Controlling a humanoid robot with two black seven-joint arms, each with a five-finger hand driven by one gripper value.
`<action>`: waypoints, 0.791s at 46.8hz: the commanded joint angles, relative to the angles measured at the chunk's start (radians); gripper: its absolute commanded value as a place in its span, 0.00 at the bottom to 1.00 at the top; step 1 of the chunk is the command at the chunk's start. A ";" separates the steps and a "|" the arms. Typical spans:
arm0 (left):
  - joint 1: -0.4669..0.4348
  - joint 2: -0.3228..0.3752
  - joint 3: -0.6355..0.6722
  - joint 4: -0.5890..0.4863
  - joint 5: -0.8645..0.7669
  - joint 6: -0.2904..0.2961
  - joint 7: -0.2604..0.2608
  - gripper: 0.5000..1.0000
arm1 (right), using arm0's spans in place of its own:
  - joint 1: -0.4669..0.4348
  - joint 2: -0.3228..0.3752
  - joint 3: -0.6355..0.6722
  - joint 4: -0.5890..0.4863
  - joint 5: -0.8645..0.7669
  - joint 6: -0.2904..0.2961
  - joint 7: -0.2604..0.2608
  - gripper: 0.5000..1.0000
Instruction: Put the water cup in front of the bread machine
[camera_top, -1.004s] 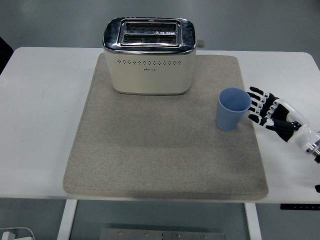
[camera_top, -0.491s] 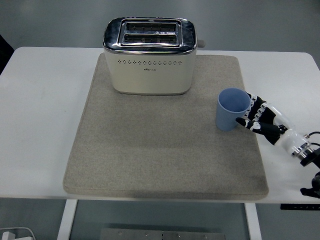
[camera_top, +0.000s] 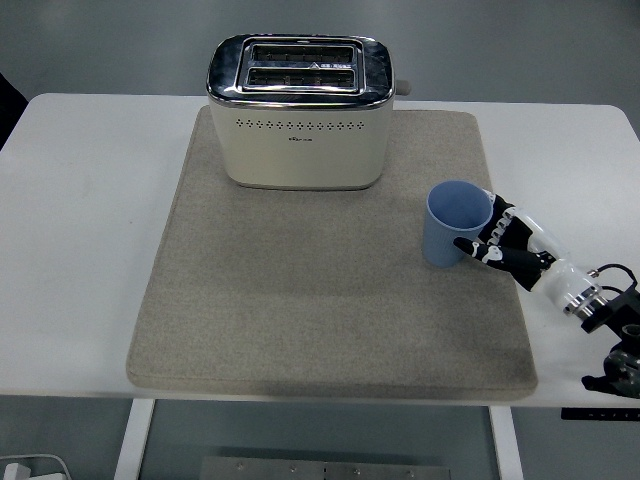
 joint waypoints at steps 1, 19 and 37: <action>0.000 0.000 0.000 0.000 0.000 0.000 0.000 1.00 | 0.002 0.002 0.002 -0.008 0.000 -0.003 0.000 0.83; 0.001 0.000 0.000 0.000 0.000 0.000 0.000 1.00 | 0.023 0.106 -0.009 -0.084 -0.002 -0.006 -0.002 0.82; 0.001 0.000 0.000 0.000 0.000 0.000 0.000 1.00 | 0.031 0.124 -0.007 -0.090 0.000 -0.006 -0.007 0.51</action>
